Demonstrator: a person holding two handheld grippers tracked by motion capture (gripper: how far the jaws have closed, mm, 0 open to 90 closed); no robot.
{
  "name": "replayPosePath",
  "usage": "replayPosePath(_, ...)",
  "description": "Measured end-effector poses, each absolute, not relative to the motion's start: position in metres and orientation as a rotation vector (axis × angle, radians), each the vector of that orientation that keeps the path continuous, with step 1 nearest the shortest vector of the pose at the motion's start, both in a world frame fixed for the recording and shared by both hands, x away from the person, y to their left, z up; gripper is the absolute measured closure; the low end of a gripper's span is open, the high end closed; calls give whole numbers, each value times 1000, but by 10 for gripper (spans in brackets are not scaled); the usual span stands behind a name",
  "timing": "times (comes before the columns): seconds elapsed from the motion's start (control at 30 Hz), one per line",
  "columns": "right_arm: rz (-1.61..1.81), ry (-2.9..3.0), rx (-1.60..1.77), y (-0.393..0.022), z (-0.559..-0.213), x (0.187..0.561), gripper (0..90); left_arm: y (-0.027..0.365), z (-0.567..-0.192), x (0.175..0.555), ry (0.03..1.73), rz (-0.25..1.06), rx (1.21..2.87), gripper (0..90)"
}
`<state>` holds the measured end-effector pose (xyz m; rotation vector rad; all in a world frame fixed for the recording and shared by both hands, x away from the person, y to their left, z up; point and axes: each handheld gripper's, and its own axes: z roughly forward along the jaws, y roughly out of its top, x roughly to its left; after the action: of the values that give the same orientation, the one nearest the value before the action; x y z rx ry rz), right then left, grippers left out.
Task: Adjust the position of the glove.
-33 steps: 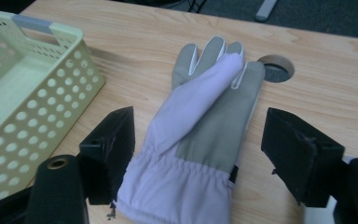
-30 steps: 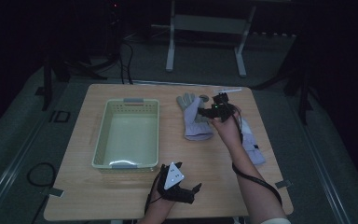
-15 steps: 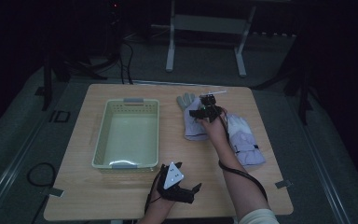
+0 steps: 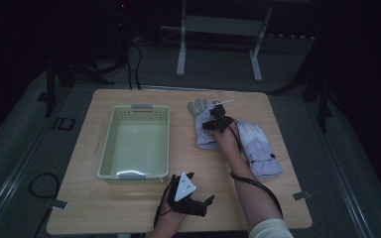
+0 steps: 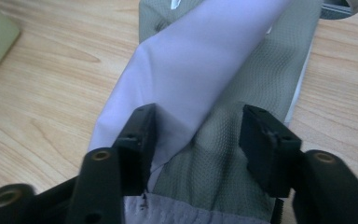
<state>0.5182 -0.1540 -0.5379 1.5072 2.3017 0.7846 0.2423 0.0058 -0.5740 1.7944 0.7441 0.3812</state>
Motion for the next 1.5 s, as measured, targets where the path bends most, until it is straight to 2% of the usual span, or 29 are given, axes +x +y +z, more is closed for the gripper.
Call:
replayPosePath(0.07,804,2290,1541,-154,-539,518,541,6,-574,242,746,380,1794,2)
replayPosePath(0.1,804,2290,1541,-154,-539,518,541,6,-574,242,746,380,1794,2)
replayPosePath(0.13,795,2302,1527,-153,-539,518,642,6,-574,242,744,381,1794,2)
replayPosePath(0.2,793,2314,1520,-152,-538,518,710,6,-574,242,746,380,1793,2)
replayPosePath(0.23,793,2314,1520,-152,-538,518,710,6,-574,242,746,380,1793,2)
replayPosePath(0.27,786,2317,1530,-152,-535,518,809,6,-574,243,751,379,1791,2)
replayPosePath(0.37,808,2313,1567,-154,-532,516,840,6,-574,243,749,379,1793,2)
replayPosePath(0.7,947,2288,1574,-169,-508,487,850,6,-574,242,750,383,1794,2)
replayPosePath(1.2,1101,2199,1484,-208,-454,407,850,5,-574,242,760,417,1799,2)
replayPosePath(1.5,1128,2190,1434,-221,-456,366,848,5,-574,241,757,410,1797,2)
